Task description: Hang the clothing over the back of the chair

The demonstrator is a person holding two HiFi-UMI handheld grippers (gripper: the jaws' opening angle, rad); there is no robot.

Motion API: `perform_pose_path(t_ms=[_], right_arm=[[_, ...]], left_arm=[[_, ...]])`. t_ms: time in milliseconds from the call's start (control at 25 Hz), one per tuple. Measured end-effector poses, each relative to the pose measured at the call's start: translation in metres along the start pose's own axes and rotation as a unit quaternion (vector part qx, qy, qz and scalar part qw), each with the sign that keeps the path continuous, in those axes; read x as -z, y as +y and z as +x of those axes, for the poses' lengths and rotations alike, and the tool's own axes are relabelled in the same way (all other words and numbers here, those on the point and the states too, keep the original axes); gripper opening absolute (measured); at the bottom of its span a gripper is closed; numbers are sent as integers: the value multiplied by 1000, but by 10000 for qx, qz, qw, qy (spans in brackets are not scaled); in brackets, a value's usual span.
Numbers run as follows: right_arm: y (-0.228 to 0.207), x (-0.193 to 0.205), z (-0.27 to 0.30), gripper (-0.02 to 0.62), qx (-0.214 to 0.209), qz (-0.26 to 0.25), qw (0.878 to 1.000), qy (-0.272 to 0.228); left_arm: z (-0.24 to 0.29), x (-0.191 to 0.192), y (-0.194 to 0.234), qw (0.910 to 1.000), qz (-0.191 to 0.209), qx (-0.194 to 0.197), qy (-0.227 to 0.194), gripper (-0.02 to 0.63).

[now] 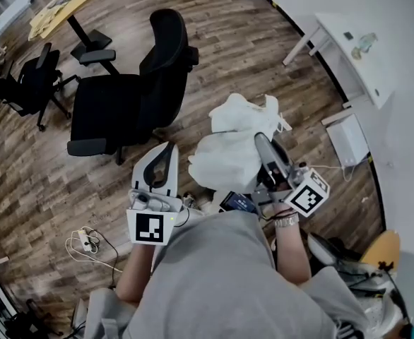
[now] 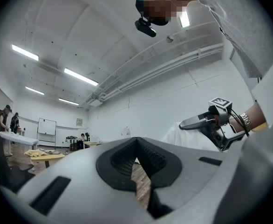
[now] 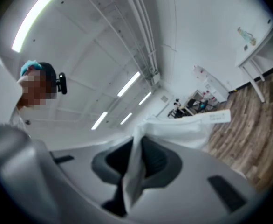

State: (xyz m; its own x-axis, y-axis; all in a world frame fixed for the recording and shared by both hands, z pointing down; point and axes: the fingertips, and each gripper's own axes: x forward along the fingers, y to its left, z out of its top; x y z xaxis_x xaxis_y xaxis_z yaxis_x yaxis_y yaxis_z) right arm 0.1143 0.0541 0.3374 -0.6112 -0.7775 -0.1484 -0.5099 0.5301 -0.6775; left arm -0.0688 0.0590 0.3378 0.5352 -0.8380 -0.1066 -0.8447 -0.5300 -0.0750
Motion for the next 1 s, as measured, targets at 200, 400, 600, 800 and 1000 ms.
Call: perform_pose_path(t_ms=[200,400,600,800,1000], right_arm=[[-13,-17,14,60,-42,-14,10000,-1],[-36,-34,41,60,-231,62,9997,5],[-56,-41,55,60,-386,130,9991,136],[-88,-73,111,60,-551,180,9977,346],[-90,-79,116,60,-740,37,9964,418]], left_arm=[[12,-7,4,10000,85,-24,-3,34],[27,-1,15,9995,207,-246,65,34],[38,10,23,9981,225,-535,200,34],[91,15,54,9959,223,-786,379,34],[95,25,53,9949,271,-896,384,34]])
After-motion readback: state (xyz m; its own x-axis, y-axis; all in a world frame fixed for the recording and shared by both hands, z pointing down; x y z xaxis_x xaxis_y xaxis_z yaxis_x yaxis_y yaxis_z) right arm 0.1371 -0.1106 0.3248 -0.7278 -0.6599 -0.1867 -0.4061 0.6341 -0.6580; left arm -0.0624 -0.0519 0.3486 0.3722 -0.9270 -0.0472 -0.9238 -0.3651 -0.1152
